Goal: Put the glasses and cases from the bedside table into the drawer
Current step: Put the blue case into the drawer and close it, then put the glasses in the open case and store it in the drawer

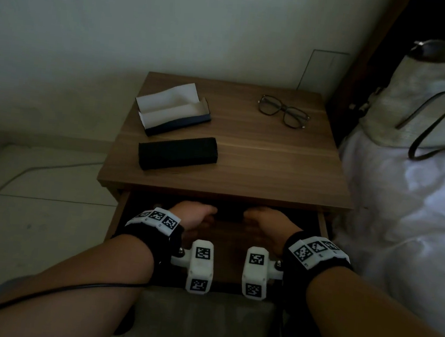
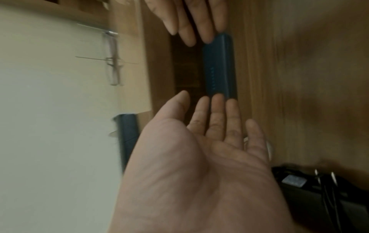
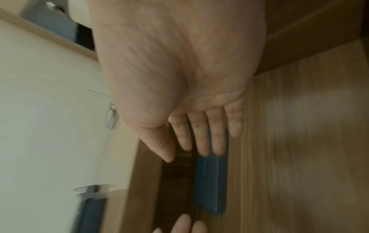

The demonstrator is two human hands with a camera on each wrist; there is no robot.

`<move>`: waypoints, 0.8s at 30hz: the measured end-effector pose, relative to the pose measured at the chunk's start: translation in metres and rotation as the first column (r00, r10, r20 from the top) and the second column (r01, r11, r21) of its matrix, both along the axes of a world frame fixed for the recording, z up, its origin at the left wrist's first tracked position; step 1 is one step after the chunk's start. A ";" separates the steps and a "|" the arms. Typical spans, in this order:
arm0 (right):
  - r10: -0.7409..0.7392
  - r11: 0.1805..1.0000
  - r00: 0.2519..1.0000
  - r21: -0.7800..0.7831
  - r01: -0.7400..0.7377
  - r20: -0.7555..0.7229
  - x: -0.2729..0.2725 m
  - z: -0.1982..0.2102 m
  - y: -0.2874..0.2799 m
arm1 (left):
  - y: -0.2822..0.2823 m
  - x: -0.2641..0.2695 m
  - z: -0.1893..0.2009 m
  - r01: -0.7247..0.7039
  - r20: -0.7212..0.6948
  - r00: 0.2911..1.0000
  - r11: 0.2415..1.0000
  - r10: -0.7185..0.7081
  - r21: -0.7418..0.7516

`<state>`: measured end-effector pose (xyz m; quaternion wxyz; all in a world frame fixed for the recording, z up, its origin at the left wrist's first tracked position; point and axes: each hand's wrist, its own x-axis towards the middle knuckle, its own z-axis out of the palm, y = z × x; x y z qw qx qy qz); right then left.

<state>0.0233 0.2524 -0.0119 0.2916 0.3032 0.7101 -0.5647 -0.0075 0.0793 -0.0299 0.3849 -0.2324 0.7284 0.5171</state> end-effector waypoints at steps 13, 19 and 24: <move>-0.083 0.992 0.991 -0.106 0.072 -0.101 0.009 0.060 0.003 | -0.014 -0.001 0.078 -0.033 -0.346 0.938 0.997 0.008 -0.066; -0.125 0.987 0.982 -0.116 0.109 -0.144 0.012 0.065 0.003 | -0.033 -0.015 0.085 -0.164 -0.485 0.870 0.979 0.087 -0.118; -0.151 0.984 0.977 -0.114 0.134 -0.152 0.005 0.069 0.000 | -0.046 -0.023 0.089 -0.257 -0.539 0.825 0.962 0.167 -0.097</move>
